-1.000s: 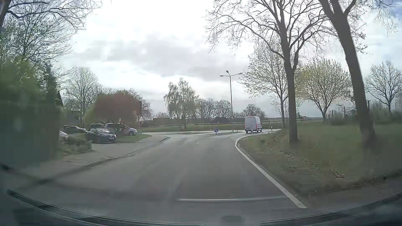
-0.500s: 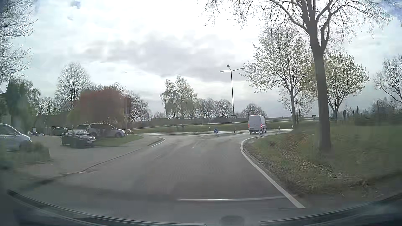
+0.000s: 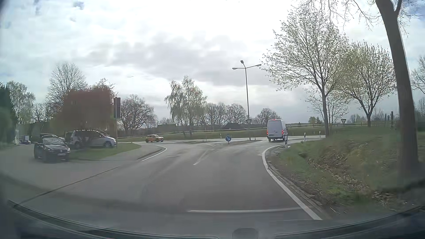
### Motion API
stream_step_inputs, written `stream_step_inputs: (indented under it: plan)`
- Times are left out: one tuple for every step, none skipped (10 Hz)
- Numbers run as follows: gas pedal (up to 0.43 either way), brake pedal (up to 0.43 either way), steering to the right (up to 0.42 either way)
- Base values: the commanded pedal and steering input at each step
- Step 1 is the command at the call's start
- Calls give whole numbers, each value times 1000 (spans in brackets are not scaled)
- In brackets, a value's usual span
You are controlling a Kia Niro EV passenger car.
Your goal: Follow the waypoints while adhering to traffic rules and regulations
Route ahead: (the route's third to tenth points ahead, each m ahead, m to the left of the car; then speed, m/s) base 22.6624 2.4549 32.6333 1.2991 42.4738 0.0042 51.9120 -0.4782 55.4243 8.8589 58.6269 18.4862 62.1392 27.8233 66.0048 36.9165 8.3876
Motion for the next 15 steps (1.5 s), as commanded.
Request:
stream_step_inputs:
  plan:
    - [59,0,0]
    - [47,0,1]
    - [47,0,1]
    - [47,0,1]
    - [47,0,2]
    - [47,6,5]
    - [47,0,8]
    - [47,0,9]
    - [47,0,9]
    - [59,0,10]
    - [59,0,11]
    - [59,0,14]
    - [59,0,18]
    - [59,0,26]
    - [59,0,34]
